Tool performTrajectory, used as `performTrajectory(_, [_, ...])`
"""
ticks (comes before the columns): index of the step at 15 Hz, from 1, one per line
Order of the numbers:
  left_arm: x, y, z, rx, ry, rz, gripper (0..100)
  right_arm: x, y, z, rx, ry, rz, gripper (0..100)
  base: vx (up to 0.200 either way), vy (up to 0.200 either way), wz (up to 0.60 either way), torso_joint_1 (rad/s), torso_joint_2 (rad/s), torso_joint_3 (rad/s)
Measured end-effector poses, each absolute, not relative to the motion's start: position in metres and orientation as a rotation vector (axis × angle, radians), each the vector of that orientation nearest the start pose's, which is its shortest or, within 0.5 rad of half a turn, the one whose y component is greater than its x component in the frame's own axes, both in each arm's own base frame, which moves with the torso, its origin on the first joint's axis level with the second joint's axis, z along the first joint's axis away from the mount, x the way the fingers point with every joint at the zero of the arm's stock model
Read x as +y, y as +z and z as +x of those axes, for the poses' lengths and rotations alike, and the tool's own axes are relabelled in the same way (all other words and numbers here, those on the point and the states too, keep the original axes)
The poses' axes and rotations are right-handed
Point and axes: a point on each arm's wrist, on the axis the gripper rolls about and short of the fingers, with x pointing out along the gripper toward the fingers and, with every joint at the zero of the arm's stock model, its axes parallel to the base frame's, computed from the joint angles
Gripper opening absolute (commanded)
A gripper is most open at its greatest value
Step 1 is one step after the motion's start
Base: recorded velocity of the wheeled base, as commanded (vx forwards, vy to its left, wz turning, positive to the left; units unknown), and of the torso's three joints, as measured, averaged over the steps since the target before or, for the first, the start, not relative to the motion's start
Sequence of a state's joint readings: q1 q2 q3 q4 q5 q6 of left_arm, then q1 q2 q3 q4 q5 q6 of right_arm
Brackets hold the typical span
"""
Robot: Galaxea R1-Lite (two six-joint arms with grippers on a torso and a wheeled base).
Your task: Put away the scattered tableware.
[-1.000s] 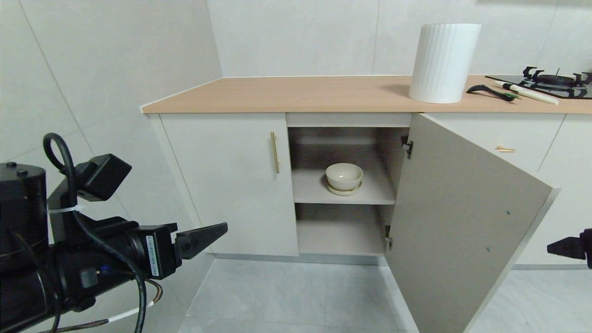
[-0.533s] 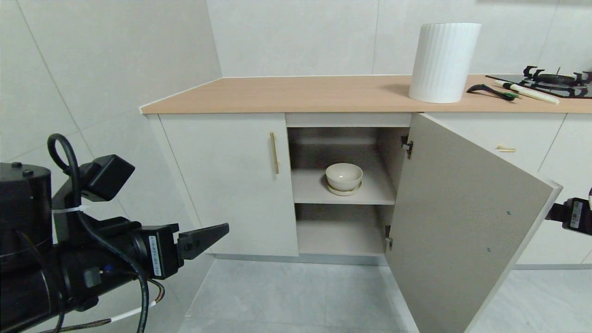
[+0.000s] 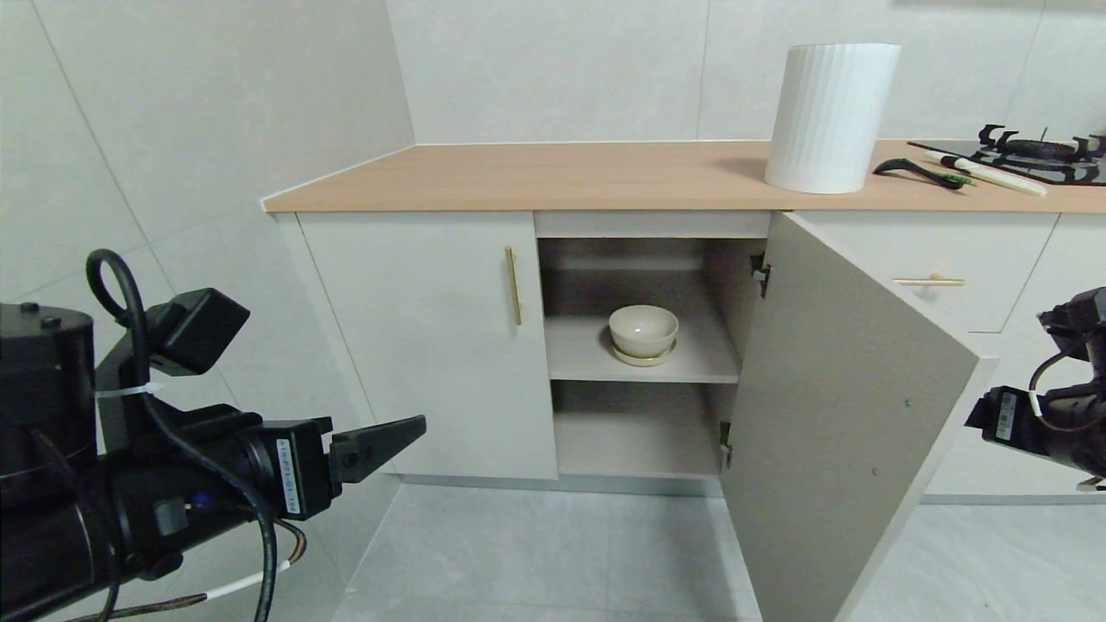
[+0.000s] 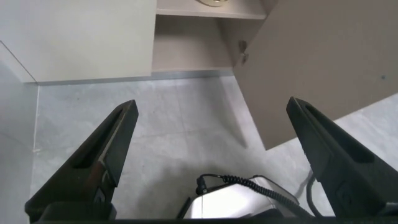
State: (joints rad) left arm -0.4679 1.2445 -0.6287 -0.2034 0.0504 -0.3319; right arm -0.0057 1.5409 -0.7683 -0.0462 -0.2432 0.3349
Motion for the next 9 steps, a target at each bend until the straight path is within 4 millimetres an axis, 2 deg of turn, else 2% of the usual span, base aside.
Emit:
performTrajectory(6, [-0.082,0.205,0.165,0.460,-0.341,-0.218,100,0.035,0.161,0.249,0.717,-0.139,0.225,100,0.000,0.000,0.00,0.000,0.00,0.000])
performTrajectory(9, [-0.082,0.206,0.165,0.456,-0.343,-0.220,100,0.068,0.165,0.274,0.711,-0.016,0.193,100,0.000,0.000,0.00,0.000,0.00,0.000])
